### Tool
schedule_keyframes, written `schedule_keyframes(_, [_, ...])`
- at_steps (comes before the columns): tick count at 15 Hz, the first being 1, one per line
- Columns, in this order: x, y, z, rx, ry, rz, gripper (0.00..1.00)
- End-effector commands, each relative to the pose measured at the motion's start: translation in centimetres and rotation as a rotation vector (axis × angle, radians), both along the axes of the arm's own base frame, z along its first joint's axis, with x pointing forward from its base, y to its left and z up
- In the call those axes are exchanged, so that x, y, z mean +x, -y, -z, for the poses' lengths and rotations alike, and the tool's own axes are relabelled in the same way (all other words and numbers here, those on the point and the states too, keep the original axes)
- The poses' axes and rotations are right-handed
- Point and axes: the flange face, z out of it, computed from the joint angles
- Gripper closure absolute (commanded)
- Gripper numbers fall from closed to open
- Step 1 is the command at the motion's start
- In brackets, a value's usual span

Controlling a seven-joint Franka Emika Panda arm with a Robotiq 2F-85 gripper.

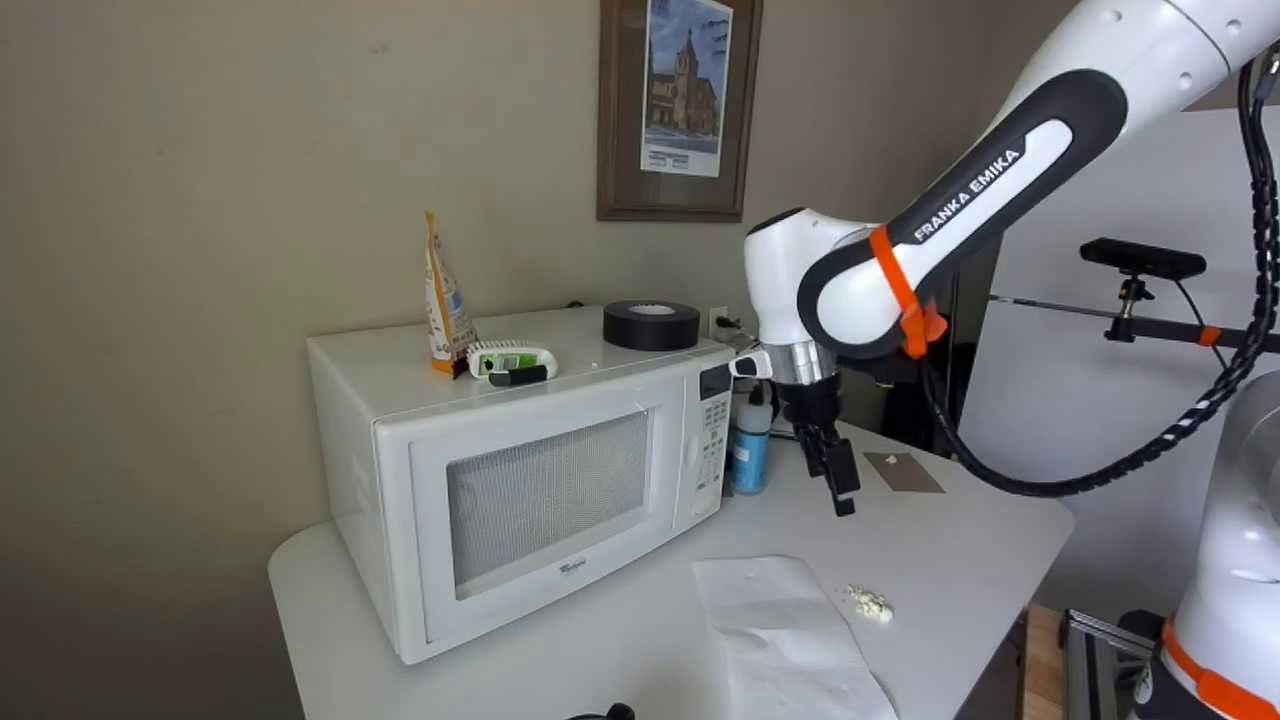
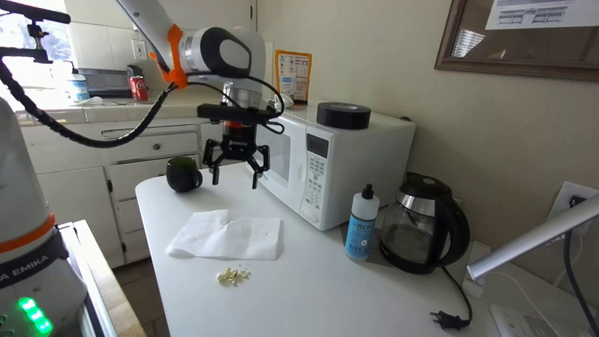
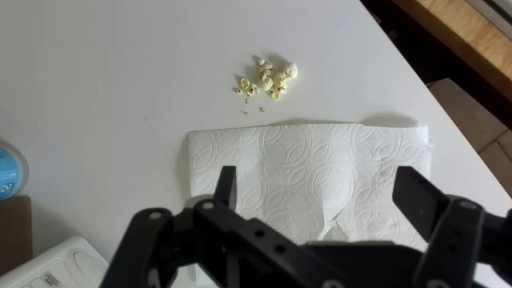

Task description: Use the towel to sweep the objects to the right

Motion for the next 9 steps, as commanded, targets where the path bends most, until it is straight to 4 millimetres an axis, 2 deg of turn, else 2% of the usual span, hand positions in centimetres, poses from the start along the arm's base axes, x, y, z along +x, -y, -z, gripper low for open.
schedule_keyframes(1, [-3.6,-1.8,5.1,-0.019,0.071,-0.193,0.00])
schedule_keyframes(2, [-4.3,-2.1,6.4,-0.017,0.096,-0.247,0.00])
schedule_keyframes(3, [-1.8,-2.4,7.5,-0.009,0.124,-0.303,0.00])
schedule_keyframes(4, [-2.4,-2.8,8.2,0.005,0.161,-0.359,0.00])
schedule_keyframes(5, [-2.1,-3.3,8.5,0.024,0.203,-0.403,0.00])
schedule_keyframes(6, [-2.1,-2.8,6.8,-0.001,0.172,-0.335,0.00])
schedule_keyframes(9, [-1.6,-3.2,8.3,0.021,0.192,-0.385,0.00])
